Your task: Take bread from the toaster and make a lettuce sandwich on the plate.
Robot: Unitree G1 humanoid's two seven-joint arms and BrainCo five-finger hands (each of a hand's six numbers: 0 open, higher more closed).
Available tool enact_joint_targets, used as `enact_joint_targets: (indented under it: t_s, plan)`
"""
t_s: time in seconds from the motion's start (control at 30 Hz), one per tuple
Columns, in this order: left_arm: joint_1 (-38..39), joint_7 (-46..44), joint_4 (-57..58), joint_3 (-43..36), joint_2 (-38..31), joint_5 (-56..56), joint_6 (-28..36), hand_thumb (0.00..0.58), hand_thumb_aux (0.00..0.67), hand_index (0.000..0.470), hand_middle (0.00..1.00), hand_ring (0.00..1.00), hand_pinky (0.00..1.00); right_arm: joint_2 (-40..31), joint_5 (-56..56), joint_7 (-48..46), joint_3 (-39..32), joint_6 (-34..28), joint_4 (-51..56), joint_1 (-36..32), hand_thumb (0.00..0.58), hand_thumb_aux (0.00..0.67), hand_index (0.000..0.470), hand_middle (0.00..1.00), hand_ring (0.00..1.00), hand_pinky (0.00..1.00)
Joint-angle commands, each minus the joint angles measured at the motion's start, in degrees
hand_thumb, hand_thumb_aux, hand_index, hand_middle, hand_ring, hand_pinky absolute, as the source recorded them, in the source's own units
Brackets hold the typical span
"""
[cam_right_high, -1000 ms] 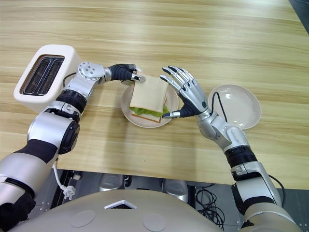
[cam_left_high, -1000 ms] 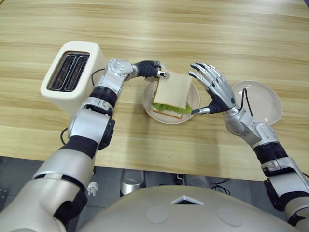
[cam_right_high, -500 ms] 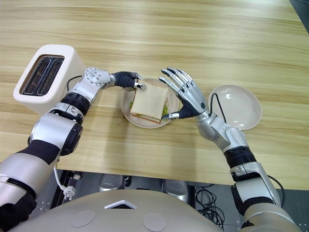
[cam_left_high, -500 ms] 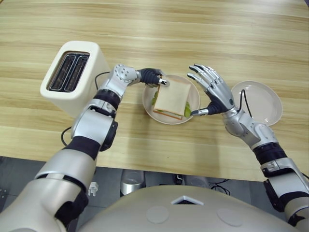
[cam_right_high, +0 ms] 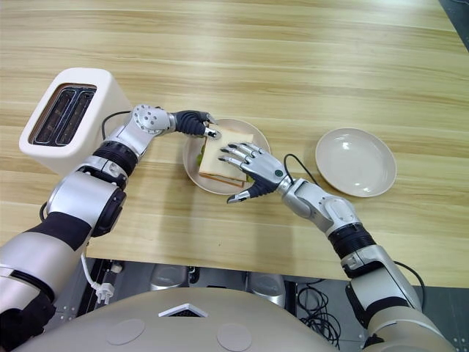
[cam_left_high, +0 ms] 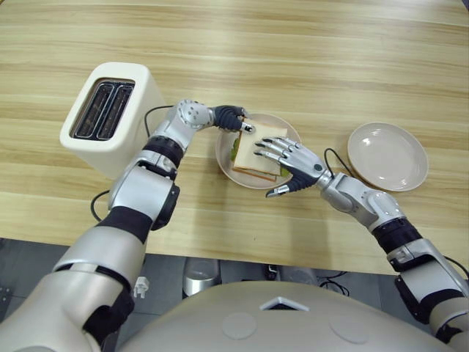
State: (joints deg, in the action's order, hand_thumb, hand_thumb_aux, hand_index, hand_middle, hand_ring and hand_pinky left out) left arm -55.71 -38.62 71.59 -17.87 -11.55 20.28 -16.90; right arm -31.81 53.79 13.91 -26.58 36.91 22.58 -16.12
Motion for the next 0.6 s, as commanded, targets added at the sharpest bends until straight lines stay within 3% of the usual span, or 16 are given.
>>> enact_joint_targets:
  t_s: [0.03,0.13,0.17,0.2,0.33,0.47,0.5,0.53,0.57,0.6]
  plan:
    - [-0.19,0.42,0.28,-1.08,0.67,1.09,-1.11,0.580,0.670,0.460,1.00,1.00,1.00,0.30,-0.44,-6.54,-3.11,-0.77,0.71,0.62,0.000,0.000,0.000,0.00,0.00,0.00]
    - [-0.28,1.76,0.17,-1.54,0.60,1.85,-1.62,0.580,0.654,0.449,1.00,1.00,1.00,-0.07,-2.27,-11.30,-3.80,-1.33,0.20,1.43,0.000,0.000,0.000,0.00,0.00,0.00]
    - [-0.46,2.86,0.06,-1.76,0.53,2.39,-1.85,0.491,0.407,0.280,1.00,1.00,1.00,-0.24,-2.69,-12.65,-4.05,-1.58,0.04,1.68,0.000,0.000,0.000,0.00,0.00,0.00]
    - [-0.78,4.34,-0.09,-1.88,0.44,2.93,-2.09,0.000,0.000,0.000,1.00,1.00,1.00,-0.39,-2.89,-13.77,-4.32,-1.80,-0.04,1.87,0.000,0.000,0.000,0.00,0.00,0.00]
    - [-3.62,13.35,-0.97,-1.08,-0.09,3.80,-2.97,0.000,0.000,0.000,1.00,1.00,1.00,-0.78,-3.49,-16.25,-4.57,-2.55,-0.75,2.56,0.000,0.000,0.000,0.00,0.00,0.00]
    - [-8.13,33.62,-2.45,-7.66,-3.58,14.48,-2.66,0.000,0.000,0.000,1.00,1.00,1.00,-1.01,-4.01,-16.46,-4.30,-2.95,-0.89,2.85,0.000,0.000,0.000,0.00,0.00,0.00]
    - [-9.63,40.92,-2.81,-12.04,-5.02,20.49,-0.19,0.000,0.000,0.000,0.90,0.90,0.90,-1.06,-4.02,-16.32,-4.19,-3.03,-0.82,2.81,0.000,0.000,0.000,0.00,0.00,0.00]
    - [-11.11,48.13,-3.06,-15.93,-6.30,25.97,3.53,0.000,0.000,0.000,0.68,0.68,0.68,-1.08,-3.99,-16.13,-4.11,-3.07,-0.60,2.70,0.000,0.000,0.000,0.00,0.00,0.00]
    - [-12.42,55.13,-3.30,-19.04,-7.33,30.55,8.09,0.000,0.000,0.000,0.45,0.45,0.45,-1.06,-3.97,-15.83,-4.04,-3.09,-0.13,2.50,0.000,0.000,0.000,0.00,0.00,0.00]
    - [-13.48,61.74,-3.58,-21.49,-8.14,34.38,13.54,0.000,0.000,0.000,0.11,0.11,0.11,-1.00,-3.98,-15.33,-3.90,-3.14,0.55,2.23,0.000,0.000,0.000,0.00,0.00,0.00]
